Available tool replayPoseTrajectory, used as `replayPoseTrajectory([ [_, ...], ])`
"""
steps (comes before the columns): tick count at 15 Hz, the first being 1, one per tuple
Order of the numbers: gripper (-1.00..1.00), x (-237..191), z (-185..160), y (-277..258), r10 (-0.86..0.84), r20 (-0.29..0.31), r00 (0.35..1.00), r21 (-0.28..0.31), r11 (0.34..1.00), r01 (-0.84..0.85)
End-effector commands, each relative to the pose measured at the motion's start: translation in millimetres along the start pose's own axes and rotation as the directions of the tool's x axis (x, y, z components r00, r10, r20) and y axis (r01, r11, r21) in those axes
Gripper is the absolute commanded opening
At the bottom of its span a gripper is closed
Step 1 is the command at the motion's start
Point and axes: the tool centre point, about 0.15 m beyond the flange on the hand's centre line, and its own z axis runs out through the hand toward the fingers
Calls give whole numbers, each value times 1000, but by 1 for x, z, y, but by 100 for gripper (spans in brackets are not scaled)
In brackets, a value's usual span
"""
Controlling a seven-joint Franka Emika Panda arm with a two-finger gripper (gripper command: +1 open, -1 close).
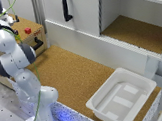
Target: Turn on the green led light
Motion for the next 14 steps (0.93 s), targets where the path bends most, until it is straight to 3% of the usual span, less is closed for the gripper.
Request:
replayPoseTrajectory([
  [1,-100,23,29,11,35,53,998,-57,998,-32],
  [8,-100,1,47,1,83,58,995,-50,996,-80],
  [14,-100,18,89,14,100,83,991,-32,995,-98],
])
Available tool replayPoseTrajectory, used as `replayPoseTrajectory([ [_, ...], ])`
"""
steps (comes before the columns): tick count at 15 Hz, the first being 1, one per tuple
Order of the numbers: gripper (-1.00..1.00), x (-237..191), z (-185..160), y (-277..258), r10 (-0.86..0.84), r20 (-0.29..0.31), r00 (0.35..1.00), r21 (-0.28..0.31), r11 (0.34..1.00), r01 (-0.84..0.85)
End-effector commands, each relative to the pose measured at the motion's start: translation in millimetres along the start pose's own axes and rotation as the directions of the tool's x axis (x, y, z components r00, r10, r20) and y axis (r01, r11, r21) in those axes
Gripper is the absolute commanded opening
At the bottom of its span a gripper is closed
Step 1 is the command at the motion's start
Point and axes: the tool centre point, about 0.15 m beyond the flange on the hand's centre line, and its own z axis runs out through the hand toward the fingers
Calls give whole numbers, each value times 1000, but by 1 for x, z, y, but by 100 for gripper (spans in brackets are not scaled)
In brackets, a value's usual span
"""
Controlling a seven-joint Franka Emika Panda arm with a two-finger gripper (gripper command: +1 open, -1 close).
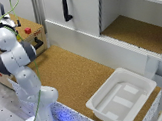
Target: Turn on the green led light
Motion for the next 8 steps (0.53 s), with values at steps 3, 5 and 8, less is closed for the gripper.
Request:
replayPoseTrajectory([
  [3,-100,17,42,4,32,59,998,-49,998,-29],
  [5,-100,12,7,-8,19,35,999,-113,994,-15],
  [8,-100,-2,-67,-27,5,-32,999,-191,982,-11],
])
